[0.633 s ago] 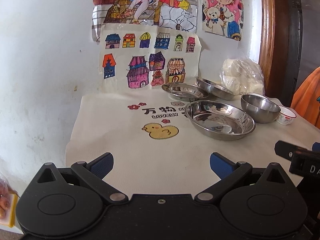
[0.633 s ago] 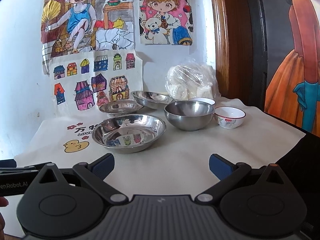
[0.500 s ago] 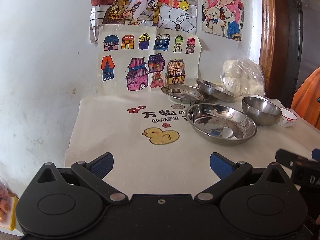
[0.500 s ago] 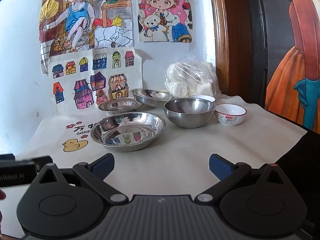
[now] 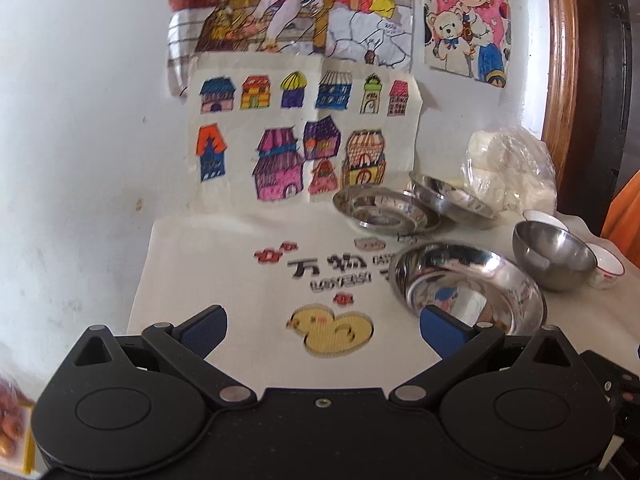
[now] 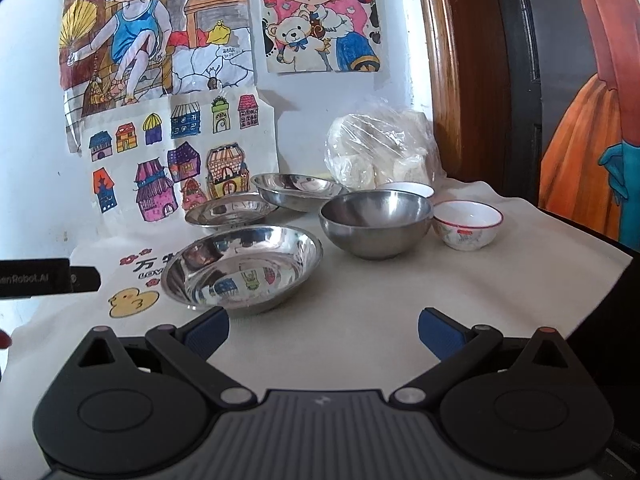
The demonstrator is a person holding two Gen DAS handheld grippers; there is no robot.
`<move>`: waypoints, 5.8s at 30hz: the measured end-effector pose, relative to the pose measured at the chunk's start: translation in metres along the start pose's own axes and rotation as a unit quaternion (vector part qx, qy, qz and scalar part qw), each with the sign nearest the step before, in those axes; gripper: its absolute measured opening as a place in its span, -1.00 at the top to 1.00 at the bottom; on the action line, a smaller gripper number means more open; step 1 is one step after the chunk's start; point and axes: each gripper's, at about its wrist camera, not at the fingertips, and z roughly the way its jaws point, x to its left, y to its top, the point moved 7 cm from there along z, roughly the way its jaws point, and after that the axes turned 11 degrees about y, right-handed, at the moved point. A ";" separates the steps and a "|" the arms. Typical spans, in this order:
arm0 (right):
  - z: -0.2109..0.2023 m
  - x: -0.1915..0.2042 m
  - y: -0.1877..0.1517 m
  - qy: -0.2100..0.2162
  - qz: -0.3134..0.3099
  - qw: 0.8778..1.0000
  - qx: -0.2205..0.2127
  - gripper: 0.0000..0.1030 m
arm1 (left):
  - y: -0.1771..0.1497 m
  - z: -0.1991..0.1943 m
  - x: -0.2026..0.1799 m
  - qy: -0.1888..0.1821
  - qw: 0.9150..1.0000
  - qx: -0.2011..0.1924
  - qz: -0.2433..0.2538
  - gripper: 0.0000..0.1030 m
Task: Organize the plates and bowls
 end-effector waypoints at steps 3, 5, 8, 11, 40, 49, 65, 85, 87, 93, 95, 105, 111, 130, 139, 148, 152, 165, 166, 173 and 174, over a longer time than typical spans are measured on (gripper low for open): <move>0.008 -0.003 0.007 0.007 -0.011 1.000 -0.001 -1.00 | 0.015 0.006 -0.004 0.004 1.000 -0.018 -0.006 -0.99; 0.014 -0.005 0.014 0.016 -0.020 1.000 -0.002 -1.00 | 0.027 0.007 -0.006 0.014 0.999 -0.040 -0.020 -0.99; 0.019 -0.010 0.027 0.027 -0.033 0.999 -0.008 -1.00 | 0.043 0.008 -0.006 0.019 0.996 -0.075 -0.046 -0.99; 0.024 -0.014 0.043 0.026 -0.061 0.997 -0.031 -1.00 | 0.062 0.009 -0.013 -0.006 0.993 -0.109 -0.052 -0.99; 0.165 -0.068 0.160 0.181 -0.157 0.970 0.047 -1.00 | 0.149 0.159 -0.119 -0.147 0.988 0.039 -0.009 -0.99; 0.246 -0.074 0.170 0.201 -0.121 0.960 0.156 -0.99 | 0.144 0.215 -0.130 -0.132 0.986 0.095 -0.046 -0.98; 0.324 -0.106 0.173 0.137 -0.057 0.964 0.220 -0.70 | 0.135 0.247 -0.145 -0.143 0.977 0.150 -0.060 -0.04; 0.336 -0.113 0.161 0.093 -0.050 0.966 0.235 0.04 | 0.127 0.250 -0.147 -0.156 0.974 0.155 -0.053 0.76; 0.335 -0.115 0.162 0.089 -0.043 0.967 0.235 0.17 | 0.127 0.250 -0.147 -0.157 0.974 0.156 -0.054 0.76; 0.329 -0.115 0.163 0.083 -0.029 0.967 0.239 0.36 | 0.127 0.248 -0.145 -0.154 0.974 0.156 -0.053 0.78; 0.327 -0.114 0.164 0.079 -0.033 0.968 0.235 0.51 | 0.126 0.247 -0.142 -0.152 0.975 0.153 -0.052 0.78; 0.306 -0.103 0.171 0.072 -0.048 0.974 0.211 0.64 | 0.127 0.235 -0.129 -0.154 0.976 0.142 -0.059 0.78; 0.280 -0.088 0.180 0.084 -0.052 0.977 0.190 0.65 | 0.133 0.212 -0.113 -0.155 0.978 0.128 -0.059 0.78; 0.174 -0.036 0.149 0.110 -0.068 0.975 0.178 0.64 | 0.092 0.131 -0.065 -0.179 0.970 0.153 -0.064 0.78; 0.149 -0.031 0.113 0.119 -0.052 0.971 0.202 0.62 | 0.064 0.115 -0.054 -0.181 0.968 0.168 -0.051 0.78; 0.144 -0.030 0.087 0.126 -0.048 0.966 0.220 0.60 | 0.046 0.115 -0.050 -0.165 0.969 0.179 -0.038 0.78; 0.146 -0.028 0.082 0.128 -0.055 0.965 0.222 0.59 | 0.042 0.119 -0.049 -0.158 0.970 0.183 -0.034 0.78; 0.143 -0.019 0.080 0.134 -0.072 0.960 0.235 0.58 | 0.028 0.124 -0.044 -0.150 0.967 0.204 -0.031 0.78; 0.143 -0.019 0.080 0.136 -0.073 0.960 0.236 0.58 | 0.027 0.124 -0.043 -0.149 0.967 0.204 -0.030 0.78; 0.142 -0.008 0.076 0.151 -0.076 0.956 0.241 0.56 | 0.022 0.121 -0.030 -0.142 0.967 0.207 -0.032 0.78; 0.141 -0.006 0.075 0.154 -0.076 0.955 0.241 0.55 | 0.022 0.121 -0.027 -0.140 0.968 0.207 -0.032 0.78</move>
